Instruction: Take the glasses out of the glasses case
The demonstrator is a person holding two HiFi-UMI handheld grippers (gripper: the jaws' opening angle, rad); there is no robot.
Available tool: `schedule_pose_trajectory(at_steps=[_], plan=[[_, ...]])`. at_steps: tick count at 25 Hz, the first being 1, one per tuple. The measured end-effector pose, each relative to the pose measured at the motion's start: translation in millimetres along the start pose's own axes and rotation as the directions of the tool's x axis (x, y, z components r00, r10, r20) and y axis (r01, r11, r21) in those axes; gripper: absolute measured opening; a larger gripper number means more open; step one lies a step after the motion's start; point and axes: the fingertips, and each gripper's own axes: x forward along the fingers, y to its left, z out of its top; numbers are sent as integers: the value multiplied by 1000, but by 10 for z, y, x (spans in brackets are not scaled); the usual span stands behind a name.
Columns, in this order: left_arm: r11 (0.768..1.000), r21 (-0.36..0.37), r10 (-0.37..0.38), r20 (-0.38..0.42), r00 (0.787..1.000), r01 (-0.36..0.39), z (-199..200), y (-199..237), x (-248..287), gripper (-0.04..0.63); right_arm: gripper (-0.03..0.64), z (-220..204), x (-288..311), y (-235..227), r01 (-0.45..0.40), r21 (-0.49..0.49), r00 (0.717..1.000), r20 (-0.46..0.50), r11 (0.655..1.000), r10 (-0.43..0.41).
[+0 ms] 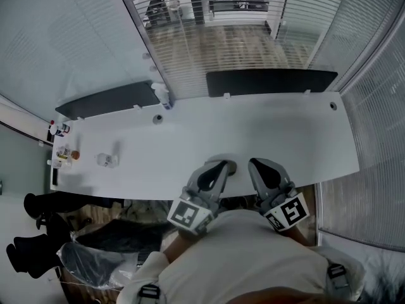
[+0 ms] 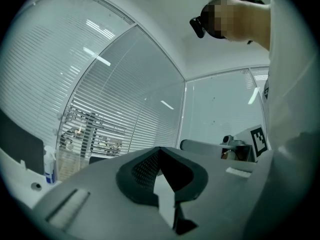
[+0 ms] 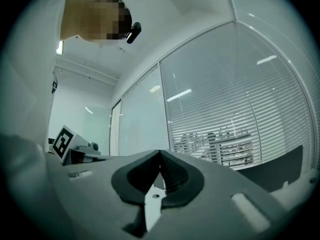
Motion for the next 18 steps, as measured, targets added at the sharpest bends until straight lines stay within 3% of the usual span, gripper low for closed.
schedule_pose_trajectory(at_steps=[9, 18], plan=[[1000, -10, 20, -8, 1000, -20, -13, -74, 153, 3, 2, 31, -33, -120, -37, -38, 999, -18, 999, 36], [997, -52, 62, -45, 997, -65, -181, -100, 99, 3, 2, -91, -77, -51, -76, -3, 994, -76, 997, 75]])
